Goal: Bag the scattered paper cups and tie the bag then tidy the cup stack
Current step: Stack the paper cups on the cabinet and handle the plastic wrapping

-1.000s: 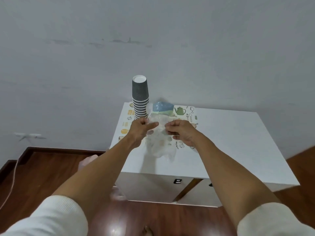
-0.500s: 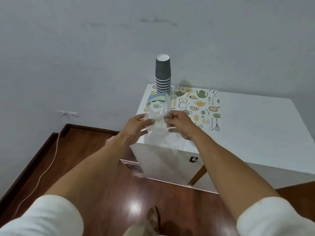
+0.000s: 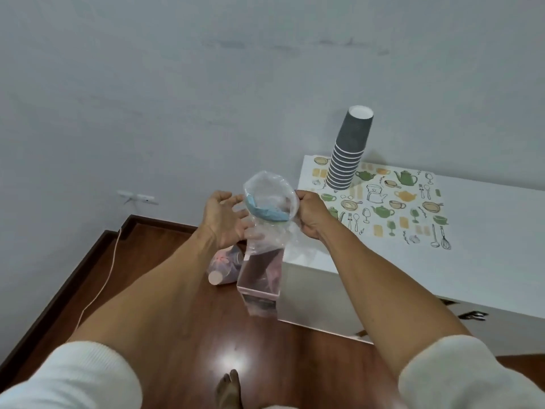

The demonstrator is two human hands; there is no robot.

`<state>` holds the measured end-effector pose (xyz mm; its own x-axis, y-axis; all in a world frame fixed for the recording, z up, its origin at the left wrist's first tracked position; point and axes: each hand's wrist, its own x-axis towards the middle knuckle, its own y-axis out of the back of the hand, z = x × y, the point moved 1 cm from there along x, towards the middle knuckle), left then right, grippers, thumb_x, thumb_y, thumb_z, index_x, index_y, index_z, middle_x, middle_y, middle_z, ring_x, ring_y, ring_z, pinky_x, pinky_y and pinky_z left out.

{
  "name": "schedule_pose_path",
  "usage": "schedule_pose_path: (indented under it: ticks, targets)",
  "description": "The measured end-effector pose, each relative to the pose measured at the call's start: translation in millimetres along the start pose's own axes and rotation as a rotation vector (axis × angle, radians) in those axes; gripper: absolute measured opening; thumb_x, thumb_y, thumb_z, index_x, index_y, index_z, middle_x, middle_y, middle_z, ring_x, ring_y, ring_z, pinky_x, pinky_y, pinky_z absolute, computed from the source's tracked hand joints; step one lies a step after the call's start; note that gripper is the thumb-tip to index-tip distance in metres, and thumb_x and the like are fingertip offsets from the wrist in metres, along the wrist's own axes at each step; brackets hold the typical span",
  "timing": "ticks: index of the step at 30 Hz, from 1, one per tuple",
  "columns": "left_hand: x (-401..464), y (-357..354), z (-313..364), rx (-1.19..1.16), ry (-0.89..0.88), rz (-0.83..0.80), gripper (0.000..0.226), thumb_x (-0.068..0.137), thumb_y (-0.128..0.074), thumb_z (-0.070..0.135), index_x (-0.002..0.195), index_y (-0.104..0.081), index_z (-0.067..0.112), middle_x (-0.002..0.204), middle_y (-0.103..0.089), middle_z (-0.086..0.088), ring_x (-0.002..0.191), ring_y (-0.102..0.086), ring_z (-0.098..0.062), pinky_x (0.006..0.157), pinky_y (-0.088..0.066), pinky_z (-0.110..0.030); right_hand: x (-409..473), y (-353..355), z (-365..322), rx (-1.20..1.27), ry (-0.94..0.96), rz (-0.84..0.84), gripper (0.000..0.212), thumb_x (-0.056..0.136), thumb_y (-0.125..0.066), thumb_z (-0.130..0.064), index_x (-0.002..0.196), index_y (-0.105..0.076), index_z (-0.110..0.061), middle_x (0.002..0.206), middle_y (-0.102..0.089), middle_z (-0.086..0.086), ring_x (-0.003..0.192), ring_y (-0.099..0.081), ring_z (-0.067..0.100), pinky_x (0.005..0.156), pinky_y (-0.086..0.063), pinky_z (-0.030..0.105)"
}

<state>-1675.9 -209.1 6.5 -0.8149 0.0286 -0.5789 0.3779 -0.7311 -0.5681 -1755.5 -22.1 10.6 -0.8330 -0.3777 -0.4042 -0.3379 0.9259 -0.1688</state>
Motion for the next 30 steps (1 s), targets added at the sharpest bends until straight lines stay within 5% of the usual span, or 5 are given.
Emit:
schedule_pose_path:
  ticks: [3,9,15,20,30]
  targets:
    - [6,34,38,0.113,0.206,-0.087,0.101,0.058,-0.078,0.080,0.135,-0.052,0.021,0.141,-0.054,-0.029,0.120,-0.058,-0.058,0.092,-0.047,-0.072,21,-41,-2,-0.087,0.048,0.023,0.025,0.082,-0.069,0.017,0.078,-0.071,-0.008,0.073,-0.067,0.006,0.073,-0.065,0.022,0.062,-0.061,0.027]
    - [24,87,71,0.342,0.185,-0.116,0.041,0.083,-0.078,0.014,0.120,-0.060,0.010,0.130,-0.060,-0.017,0.108,-0.069,-0.037,0.085,-0.061,-0.053,63,-81,14,-0.184,0.119,0.186,0.017,0.083,-0.068,0.007,0.088,-0.072,-0.008,0.081,-0.064,0.005,0.078,-0.059,0.022,0.063,-0.053,0.028]
    - [51,122,61,0.438,0.048,0.083,0.036,0.085,-0.059,-0.018,0.115,-0.060,0.002,0.102,-0.066,-0.013,0.077,-0.067,-0.017,0.054,-0.055,-0.022,74,-85,57,0.053,-0.375,0.001,0.066,0.075,-0.070,-0.067,0.129,-0.056,-0.032,0.125,-0.066,0.007,0.112,-0.065,0.030,0.095,-0.050,0.054]
    - [86,159,26,0.409,0.060,0.209,0.027,0.084,-0.059,-0.015,0.107,-0.067,-0.003,0.113,-0.069,-0.026,0.095,-0.071,-0.033,0.074,-0.064,-0.042,91,-99,114,-0.050,-0.244,0.188,0.017,0.083,-0.077,-0.011,0.099,-0.071,-0.009,0.098,-0.073,0.009,0.096,-0.072,0.031,0.084,-0.058,0.040]
    - [224,259,-124,0.511,0.008,0.536,0.024,0.080,-0.074,-0.010,0.090,-0.056,0.003,0.097,-0.067,-0.021,0.081,-0.070,-0.034,0.064,-0.065,-0.042,226,-45,369,-0.129,-0.299,0.416,0.034,0.067,-0.050,-0.029,0.096,-0.066,-0.024,0.096,-0.073,0.008,0.089,-0.072,0.034,0.082,-0.060,0.056]
